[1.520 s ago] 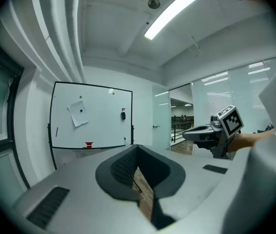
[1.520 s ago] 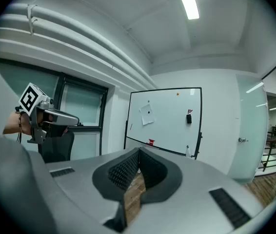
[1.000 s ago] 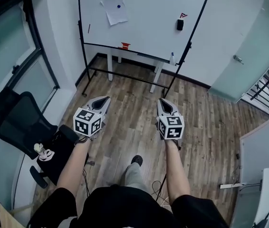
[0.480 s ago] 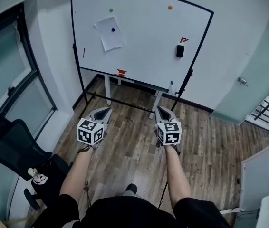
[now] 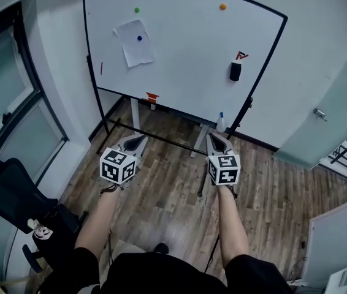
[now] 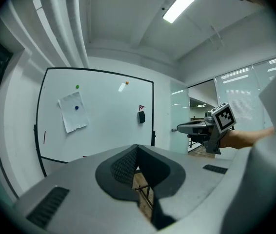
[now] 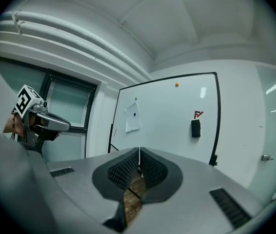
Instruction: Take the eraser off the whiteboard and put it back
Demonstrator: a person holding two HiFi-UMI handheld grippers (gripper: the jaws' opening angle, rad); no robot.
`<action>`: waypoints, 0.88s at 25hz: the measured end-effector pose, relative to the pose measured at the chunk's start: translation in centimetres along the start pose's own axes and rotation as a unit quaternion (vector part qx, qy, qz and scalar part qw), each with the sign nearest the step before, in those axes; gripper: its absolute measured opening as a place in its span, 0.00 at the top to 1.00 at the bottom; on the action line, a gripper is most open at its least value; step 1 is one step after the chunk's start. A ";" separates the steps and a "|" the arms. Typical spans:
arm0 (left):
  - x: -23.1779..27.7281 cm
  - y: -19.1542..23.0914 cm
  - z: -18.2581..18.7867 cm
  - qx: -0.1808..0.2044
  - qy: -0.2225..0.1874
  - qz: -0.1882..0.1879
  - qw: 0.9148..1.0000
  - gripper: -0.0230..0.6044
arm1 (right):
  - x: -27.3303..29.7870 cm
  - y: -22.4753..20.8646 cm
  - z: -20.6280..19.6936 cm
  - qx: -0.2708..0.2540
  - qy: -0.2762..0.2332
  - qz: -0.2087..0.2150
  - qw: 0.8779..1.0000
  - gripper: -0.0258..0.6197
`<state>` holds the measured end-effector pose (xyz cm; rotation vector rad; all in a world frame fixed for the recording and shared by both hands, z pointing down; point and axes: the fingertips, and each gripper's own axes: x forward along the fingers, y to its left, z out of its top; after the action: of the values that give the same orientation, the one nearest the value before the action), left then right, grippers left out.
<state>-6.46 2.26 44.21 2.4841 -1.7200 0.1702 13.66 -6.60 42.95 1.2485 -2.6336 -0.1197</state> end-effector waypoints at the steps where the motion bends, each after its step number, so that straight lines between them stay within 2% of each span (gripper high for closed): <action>1: 0.8 0.1 0.0 -0.004 -0.002 -0.004 1.000 0.94 | 0.6 -0.5 -0.2 0.000 0.001 -0.001 1.000 0.92; 5: 4.5 -0.2 -0.6 -0.014 -0.010 -0.038 0.999 0.94 | 3.4 -2.0 -1.2 0.018 0.002 0.002 1.000 0.92; 7: 6.9 0.5 -0.9 -0.014 -0.007 -0.048 0.999 0.94 | 5.1 -2.1 -1.2 0.036 -0.003 0.016 0.999 0.92; 10: 11.3 2.2 -0.4 -0.014 -0.009 -0.070 0.997 0.94 | 8.3 -2.3 -1.0 0.035 -0.006 0.021 0.999 0.92; 15: 18.8 5.7 1.9 0.004 -0.014 -0.119 0.993 0.94 | 14.3 -4.7 -0.1 0.023 0.001 -0.012 1.000 0.92; 22: 26.3 12.3 6.0 0.017 -0.023 -0.160 0.987 0.94 | 21.8 -8.8 2.8 0.022 0.003 -0.066 0.998 0.92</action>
<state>-8.59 -27.23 42.84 2.7634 -1.3170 0.1127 6.22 -29.08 42.42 1.4355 -2.5607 -0.0814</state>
